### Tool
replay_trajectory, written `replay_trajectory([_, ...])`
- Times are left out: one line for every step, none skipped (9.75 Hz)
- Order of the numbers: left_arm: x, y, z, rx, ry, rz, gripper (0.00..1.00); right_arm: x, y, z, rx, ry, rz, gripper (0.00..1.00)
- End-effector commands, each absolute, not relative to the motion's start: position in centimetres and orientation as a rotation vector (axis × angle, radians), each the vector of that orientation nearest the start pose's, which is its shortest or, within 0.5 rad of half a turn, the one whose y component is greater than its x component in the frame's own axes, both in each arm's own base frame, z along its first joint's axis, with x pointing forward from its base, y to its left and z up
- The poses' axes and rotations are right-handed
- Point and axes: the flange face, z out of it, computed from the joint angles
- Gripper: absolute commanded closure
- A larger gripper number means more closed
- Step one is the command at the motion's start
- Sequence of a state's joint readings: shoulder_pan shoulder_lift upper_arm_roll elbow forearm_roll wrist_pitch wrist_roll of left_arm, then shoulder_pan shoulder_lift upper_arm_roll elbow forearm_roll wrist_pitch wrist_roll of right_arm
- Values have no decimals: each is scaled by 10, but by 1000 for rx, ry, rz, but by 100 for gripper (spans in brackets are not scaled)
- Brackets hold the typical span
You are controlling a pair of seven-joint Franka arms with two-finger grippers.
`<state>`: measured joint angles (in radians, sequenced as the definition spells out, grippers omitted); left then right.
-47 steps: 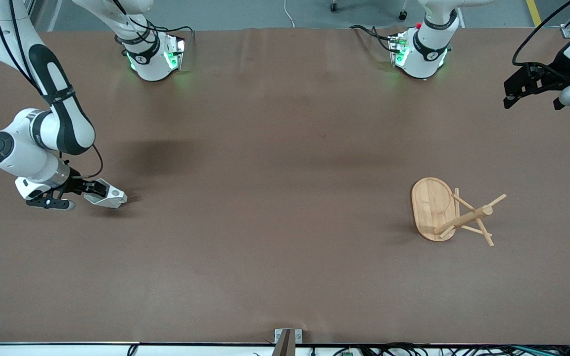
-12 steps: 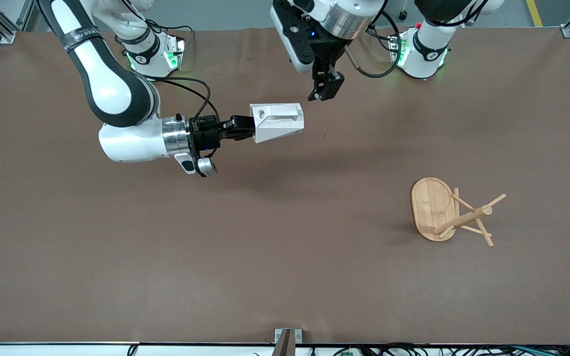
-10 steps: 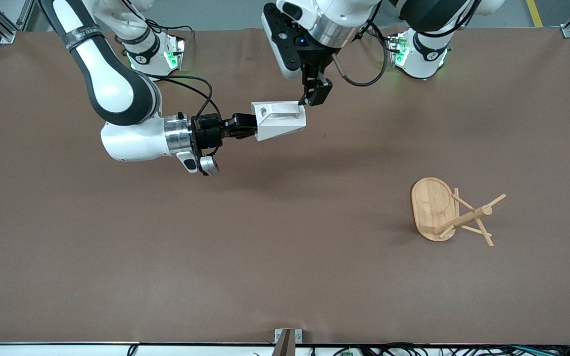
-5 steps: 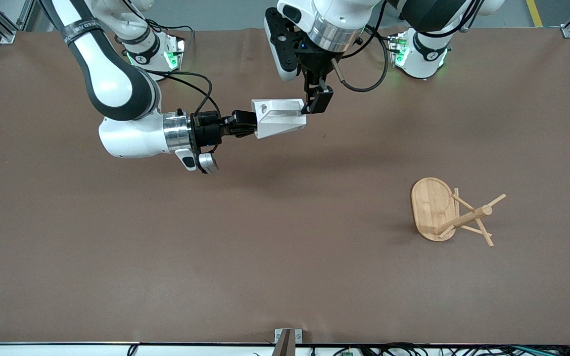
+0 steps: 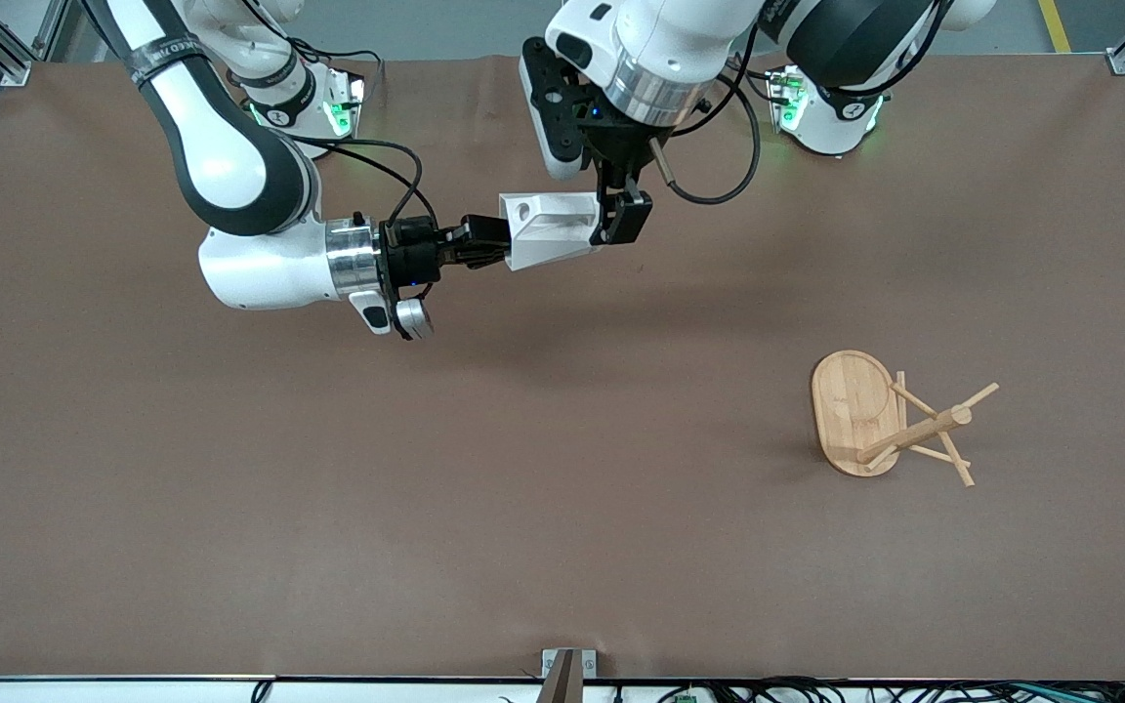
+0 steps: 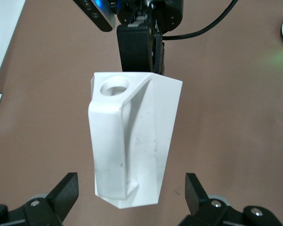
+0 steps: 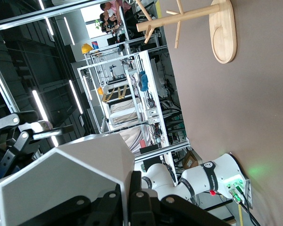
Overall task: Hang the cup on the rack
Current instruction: 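Grasp the cup with the left gripper while the right gripper holds it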
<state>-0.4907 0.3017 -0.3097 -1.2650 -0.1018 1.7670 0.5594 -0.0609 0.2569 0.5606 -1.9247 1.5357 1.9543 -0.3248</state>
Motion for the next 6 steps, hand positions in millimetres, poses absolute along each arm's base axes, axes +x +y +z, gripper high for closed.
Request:
replay_trajectory([488, -463, 596, -2607, 2081, -313, 0, 510, 339, 431, -1672, 64, 299, 99])
replay_trajectory([492, -464, 592, -2610, 2079, -320, 0, 509, 341, 431, -1670, 67, 298, 99])
replay_trajectory([494, -466, 586, -2614, 2080, -325, 0, 509, 340, 431, -1673, 69, 293, 99])
replay_trajectory([496, -467, 582, -2620, 2079, -315, 0, 509, 340, 431, -1672, 70, 293, 99])
replay_trajectory([496, -467, 579, -2634, 2080, -304, 0, 509, 341, 432, -1671, 69, 294, 99])
replay_trajectory([497, -466, 581, -2645, 2082, -306, 0, 508, 342, 432, -1673, 68, 293, 99])
